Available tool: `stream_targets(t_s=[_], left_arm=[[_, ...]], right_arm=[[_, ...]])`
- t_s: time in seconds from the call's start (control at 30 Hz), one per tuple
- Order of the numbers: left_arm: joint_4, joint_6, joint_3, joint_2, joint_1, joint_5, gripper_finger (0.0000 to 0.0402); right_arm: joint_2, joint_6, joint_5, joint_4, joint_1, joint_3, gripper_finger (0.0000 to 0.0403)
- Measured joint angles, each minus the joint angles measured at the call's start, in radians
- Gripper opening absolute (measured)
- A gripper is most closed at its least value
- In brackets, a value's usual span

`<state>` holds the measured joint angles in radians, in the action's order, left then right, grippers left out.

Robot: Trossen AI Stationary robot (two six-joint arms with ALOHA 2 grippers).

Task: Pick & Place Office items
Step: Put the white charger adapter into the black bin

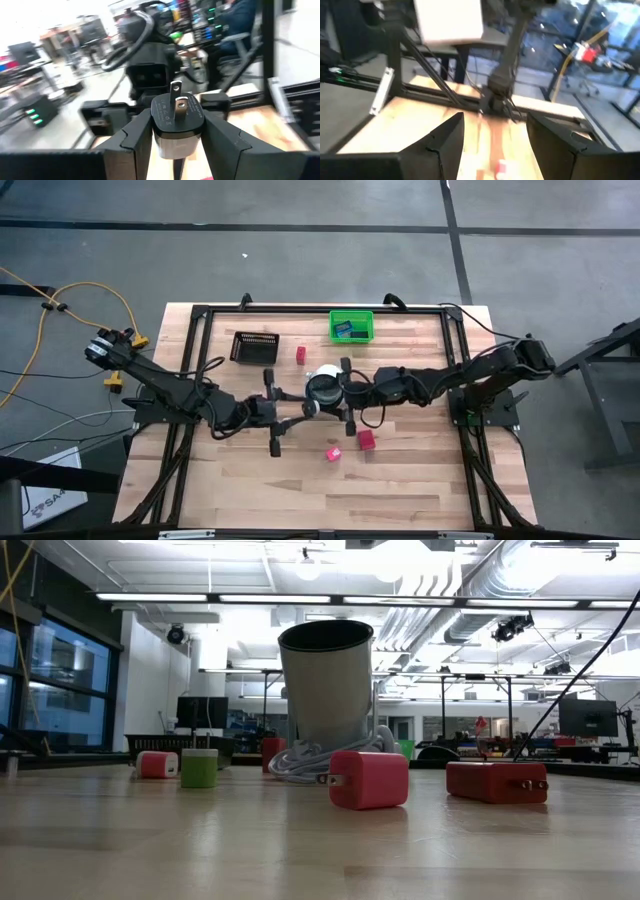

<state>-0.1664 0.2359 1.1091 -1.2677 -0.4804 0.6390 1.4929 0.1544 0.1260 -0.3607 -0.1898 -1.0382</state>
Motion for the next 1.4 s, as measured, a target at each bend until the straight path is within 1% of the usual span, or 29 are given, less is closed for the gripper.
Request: stream_targets(t_s=[0.13,0.3,0.37,0.47,0.67,0.9,1.0,1.17,1.3,1.4], left_arm=[[0.012,-0.015,0.0,0.007,-0.007,0.11,0.014],[0.078,-0.058,0.0,0.025,-0.003,0.176,0.014],[0.124,-0.089,0.0,0.035,0.007,0.206,0.014],[0.215,-0.152,0.001,0.062,0.034,0.222,0.014],[0.43,-0.309,0.001,0.139,0.115,0.222,0.014],[0.644,-0.44,0.001,0.218,0.223,0.22,0.014],[0.718,-0.482,0.001,0.237,0.275,0.195,0.014],[0.845,-0.538,0.001,0.243,0.37,0.155,0.014],[0.899,-0.551,0.001,0.243,0.461,0.094,0.014],[0.895,-0.543,-0.008,0.244,0.53,0.044,0.014]], right_arm=[[0.0,-0.036,0.01,0.036,0.002,0.0,0.0201],[0.0,-0.038,-0.002,0.041,-0.002,0.0,0.0201],[0.0,-0.048,-0.002,0.045,-0.006,0.0,0.0201],[0.0,-0.052,-0.002,0.055,-0.007,0.0,0.0201],[0.0,-0.08,-0.002,0.081,-0.007,0.0,0.0201],[0.0,-0.109,-0.002,0.13,-0.007,0.0,0.0201],[0.0,-0.115,-0.002,0.159,-0.007,0.0,0.0201],[0.0,-0.192,-0.002,0.236,-0.007,0.0,0.0201],[0.0,-0.247,-0.002,0.3,-0.014,0.0,0.0201],[0.0,-0.287,-0.002,0.34,-0.026,0.0,0.0201]])
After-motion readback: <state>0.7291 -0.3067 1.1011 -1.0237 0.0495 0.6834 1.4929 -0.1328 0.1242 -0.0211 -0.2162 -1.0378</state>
